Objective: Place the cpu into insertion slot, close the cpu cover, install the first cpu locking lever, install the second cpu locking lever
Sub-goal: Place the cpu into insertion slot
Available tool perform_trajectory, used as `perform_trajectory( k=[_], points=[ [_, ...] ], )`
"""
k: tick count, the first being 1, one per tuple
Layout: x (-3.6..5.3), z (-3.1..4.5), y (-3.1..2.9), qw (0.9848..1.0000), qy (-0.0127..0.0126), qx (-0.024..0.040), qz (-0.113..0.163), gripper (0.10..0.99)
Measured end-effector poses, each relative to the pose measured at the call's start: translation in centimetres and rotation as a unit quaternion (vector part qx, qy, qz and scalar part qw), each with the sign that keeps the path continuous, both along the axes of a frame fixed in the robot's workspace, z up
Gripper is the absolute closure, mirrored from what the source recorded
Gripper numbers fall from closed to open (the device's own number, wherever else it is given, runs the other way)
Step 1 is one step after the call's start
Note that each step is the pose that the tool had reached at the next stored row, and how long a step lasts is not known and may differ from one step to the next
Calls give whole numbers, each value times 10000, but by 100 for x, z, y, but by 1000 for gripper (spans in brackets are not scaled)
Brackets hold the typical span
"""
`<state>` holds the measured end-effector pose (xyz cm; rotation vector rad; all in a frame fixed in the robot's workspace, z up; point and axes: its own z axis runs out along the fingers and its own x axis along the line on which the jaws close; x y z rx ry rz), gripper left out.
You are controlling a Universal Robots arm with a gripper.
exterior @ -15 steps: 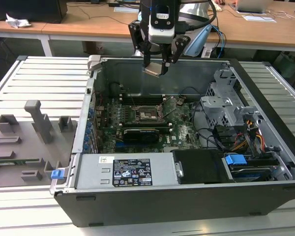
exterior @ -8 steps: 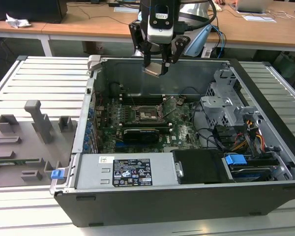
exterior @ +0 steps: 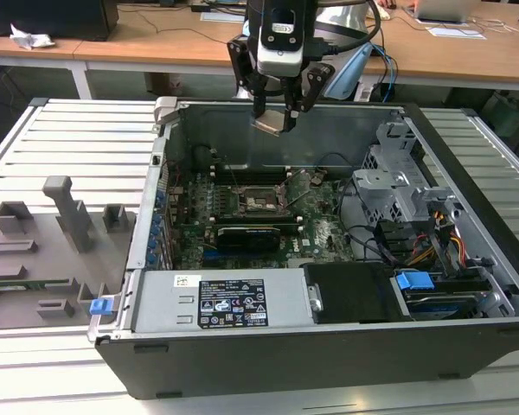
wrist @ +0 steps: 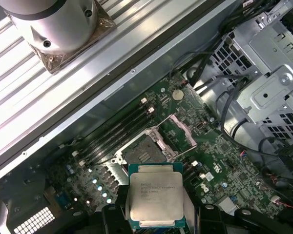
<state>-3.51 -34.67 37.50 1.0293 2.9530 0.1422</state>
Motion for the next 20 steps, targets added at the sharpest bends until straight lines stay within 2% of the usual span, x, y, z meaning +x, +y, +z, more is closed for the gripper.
perform_trajectory(
  k=[7, 14, 20],
  points=[
    [0, -19, 0, 10000, 0, -3, -57, 561],
    [0, -76, 0, 10000, 0, -59, -71, 561],
    [0, -84, 0, 9994, 1, -59, -336, 561]
  ],
)
